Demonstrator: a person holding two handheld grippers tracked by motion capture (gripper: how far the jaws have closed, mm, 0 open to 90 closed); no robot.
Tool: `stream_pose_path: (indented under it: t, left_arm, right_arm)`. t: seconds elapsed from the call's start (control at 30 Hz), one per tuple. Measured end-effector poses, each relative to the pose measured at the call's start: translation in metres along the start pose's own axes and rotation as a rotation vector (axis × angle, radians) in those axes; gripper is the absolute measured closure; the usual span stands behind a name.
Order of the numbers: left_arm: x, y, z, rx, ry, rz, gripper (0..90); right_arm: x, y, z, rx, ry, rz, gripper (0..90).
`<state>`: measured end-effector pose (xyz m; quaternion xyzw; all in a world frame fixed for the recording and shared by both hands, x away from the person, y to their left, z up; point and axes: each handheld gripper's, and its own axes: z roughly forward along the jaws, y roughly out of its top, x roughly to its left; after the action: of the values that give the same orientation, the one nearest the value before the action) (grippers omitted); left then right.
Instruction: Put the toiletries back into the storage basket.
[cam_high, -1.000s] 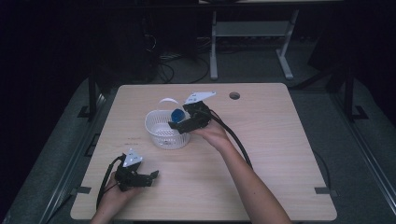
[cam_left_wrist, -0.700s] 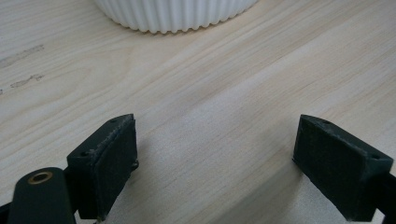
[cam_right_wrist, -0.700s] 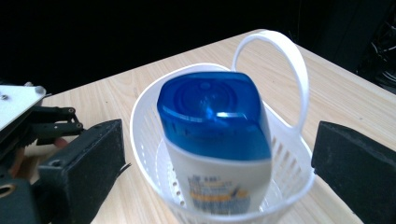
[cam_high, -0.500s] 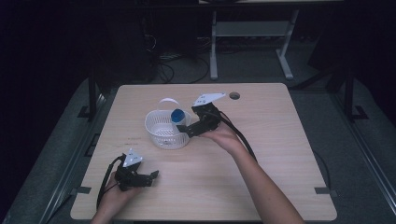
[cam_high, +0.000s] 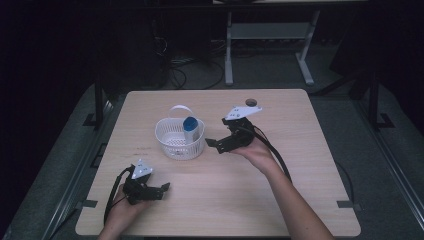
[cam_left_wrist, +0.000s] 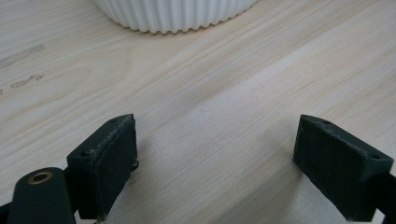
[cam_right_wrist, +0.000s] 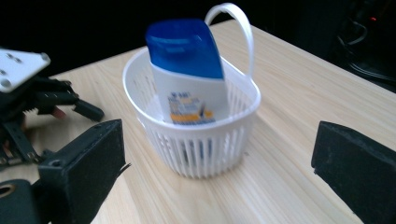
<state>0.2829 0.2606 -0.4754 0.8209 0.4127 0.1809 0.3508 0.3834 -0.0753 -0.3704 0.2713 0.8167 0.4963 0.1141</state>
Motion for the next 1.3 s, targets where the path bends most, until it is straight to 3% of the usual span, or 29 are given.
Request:
stream_pose_path:
  t: [0.4, 0.8, 1.3]
  left_arm:
    - [0.0, 0.0, 0.0, 0.001, 0.0, 0.001, 13.2]
    - [0.0, 0.0, 0.0, 0.0, 0.0, -0.001, 13.2]
    - [0.0, 0.0, 0.0, 0.001, -0.001, -0.002, 13.2]
  right_arm:
    - [-0.007, -0.031, -0.038, -0.01, -0.09, 0.036, 2.4]
    - [-0.016, -0.066, -0.07, -0.018, -0.135, 0.099, 2.4]
    - [-0.015, -0.107, -0.101, 0.066, -0.208, 0.163, 2.4]
